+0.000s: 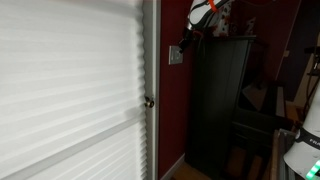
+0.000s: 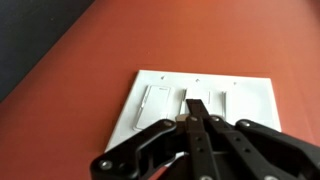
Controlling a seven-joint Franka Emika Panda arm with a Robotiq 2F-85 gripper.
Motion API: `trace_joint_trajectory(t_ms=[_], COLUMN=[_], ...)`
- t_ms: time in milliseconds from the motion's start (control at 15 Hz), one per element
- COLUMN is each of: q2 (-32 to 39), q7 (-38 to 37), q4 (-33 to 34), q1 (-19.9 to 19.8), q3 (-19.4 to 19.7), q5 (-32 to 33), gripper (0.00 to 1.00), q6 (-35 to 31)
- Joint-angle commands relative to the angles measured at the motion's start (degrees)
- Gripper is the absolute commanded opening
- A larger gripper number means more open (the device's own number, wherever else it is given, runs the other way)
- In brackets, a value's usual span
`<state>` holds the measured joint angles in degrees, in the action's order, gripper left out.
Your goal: Flip the far left light switch upwards, flip the two middle light switches to the right, flip the far right light switch upwards
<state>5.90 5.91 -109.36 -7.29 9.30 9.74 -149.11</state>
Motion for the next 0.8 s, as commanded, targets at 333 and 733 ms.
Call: trace_joint_trajectory(t_ms=[333, 733], q2=[2.91, 3.42], q7=[-3.25, -6.06], q4=[0.51, 0.98], q1=[0.02, 0.31], q3=[0.00, 0.97], q5=[0.90, 4.16], gripper=[0.00, 0.00], q6=[-7.60, -8.56])
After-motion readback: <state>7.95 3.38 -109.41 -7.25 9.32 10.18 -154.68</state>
